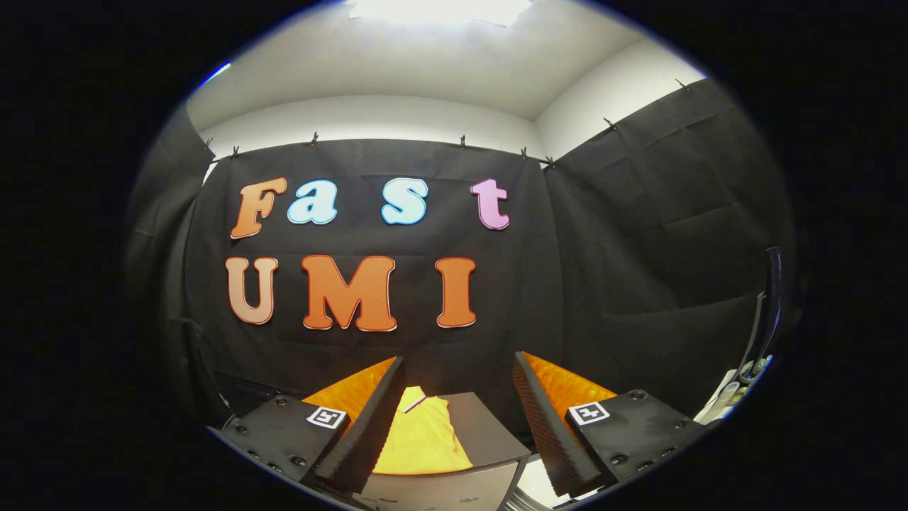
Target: Put the clothes into the washing machine and then close the washing machine lid.
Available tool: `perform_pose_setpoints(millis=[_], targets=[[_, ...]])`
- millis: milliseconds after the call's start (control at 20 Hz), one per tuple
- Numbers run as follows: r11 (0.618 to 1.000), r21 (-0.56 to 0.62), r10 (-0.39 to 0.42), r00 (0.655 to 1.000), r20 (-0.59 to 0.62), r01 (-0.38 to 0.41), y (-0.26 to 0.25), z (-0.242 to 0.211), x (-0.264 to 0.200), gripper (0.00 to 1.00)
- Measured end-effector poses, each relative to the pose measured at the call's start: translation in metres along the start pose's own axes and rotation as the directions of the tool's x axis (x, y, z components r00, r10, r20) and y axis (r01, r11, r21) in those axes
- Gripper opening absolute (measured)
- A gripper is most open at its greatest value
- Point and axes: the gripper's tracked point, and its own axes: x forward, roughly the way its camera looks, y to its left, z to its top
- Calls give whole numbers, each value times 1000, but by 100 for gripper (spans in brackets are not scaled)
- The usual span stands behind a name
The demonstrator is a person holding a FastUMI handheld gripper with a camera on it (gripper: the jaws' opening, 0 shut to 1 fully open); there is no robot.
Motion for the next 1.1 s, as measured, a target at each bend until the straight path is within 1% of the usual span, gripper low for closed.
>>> perform_pose_setpoints(millis=[250,300,350,400,450,500,650,750,850,950,1000,1100], targets=[[1000,6,6,1000,26,-7,3,8,-4,98],[1000,27,-7,999,47,6,2,15,-2,98],[998,65,-3,998,71,-2,5,21,-1,98],[995,87,31,996,83,-38,18,30,-2,98],[993,91,67,995,75,-74,31,29,-2,97],[993,70,89,994,57,-93,40,24,4,97],[999,-36,37,999,-5,-37,40,17,32,98],[995,-65,67,996,-63,-71,64,9,48,98],[991,-33,121,985,-120,-126,89,-2,66,98],[987,-14,154,966,-207,-161,107,-25,86,99],[985,-9,165,951,-261,-173,114,-39,96,99],[978,30,204,909,-363,-207,132,-67,110,99]])
